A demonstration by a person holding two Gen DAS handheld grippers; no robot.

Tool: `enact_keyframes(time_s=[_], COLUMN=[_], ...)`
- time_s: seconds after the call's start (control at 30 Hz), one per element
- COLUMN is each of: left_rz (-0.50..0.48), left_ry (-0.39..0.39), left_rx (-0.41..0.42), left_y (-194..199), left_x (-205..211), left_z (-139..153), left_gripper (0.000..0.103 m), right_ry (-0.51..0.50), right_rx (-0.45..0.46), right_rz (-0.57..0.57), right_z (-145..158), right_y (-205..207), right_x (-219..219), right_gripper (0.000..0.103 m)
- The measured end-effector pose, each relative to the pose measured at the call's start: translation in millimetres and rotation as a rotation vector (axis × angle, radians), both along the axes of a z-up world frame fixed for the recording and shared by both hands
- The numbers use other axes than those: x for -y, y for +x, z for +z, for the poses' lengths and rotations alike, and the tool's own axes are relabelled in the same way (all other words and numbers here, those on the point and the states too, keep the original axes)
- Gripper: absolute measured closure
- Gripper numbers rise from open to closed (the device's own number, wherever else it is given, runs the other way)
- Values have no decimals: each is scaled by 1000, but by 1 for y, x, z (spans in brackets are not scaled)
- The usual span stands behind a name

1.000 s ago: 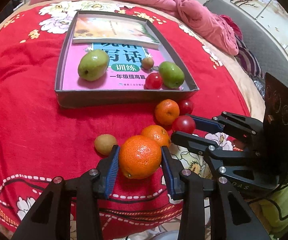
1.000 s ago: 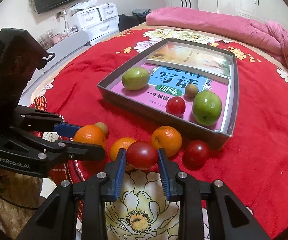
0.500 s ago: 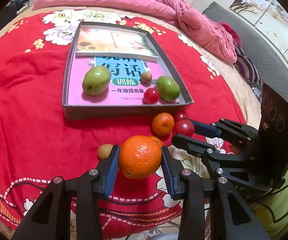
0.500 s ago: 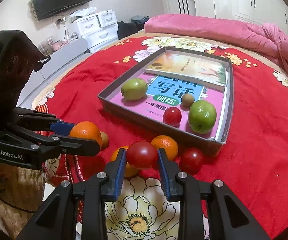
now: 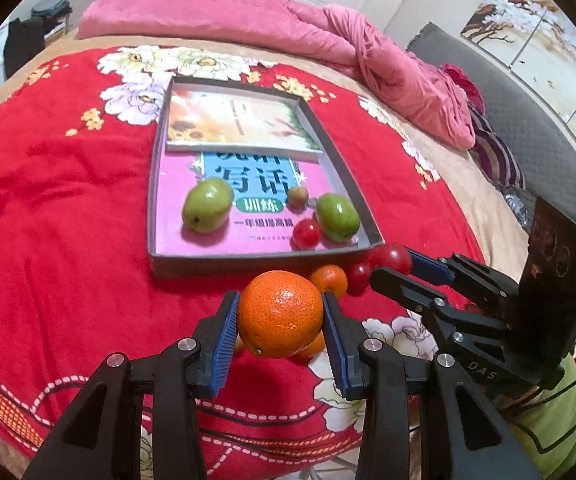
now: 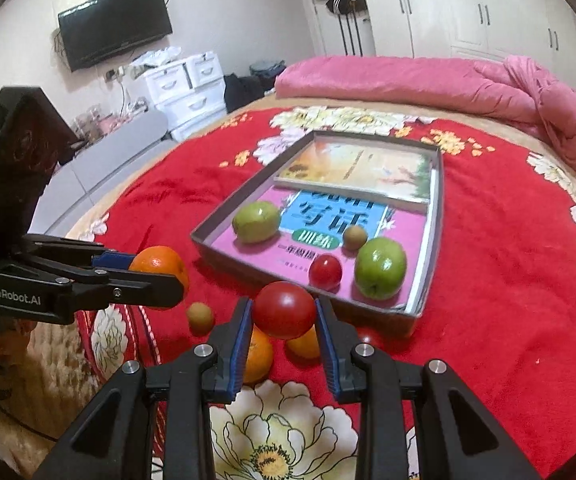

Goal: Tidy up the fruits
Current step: 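Lift the orange and cherry tomato toward the tray with both tools, then carry the orange and cherry tomato over the pink workbook with both tools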

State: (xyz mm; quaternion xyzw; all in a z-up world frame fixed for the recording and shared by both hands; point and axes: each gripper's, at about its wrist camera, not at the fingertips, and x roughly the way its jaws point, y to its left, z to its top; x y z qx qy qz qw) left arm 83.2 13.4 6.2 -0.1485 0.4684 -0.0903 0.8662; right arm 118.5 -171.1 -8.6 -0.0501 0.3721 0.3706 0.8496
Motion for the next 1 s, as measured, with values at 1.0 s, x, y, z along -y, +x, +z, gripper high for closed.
enact_keyframes(time_s=[1.0], left_rz=[102], left_ry=[14], left_rx=[99], left_y=[29], left_x=[-22], left_z=[33], left_gripper=[61], right_ry=[71], right_rx=[77], right_rz=[-138], right_z=[23], right_y=[17], right_x=[32], right_gripper=[71])
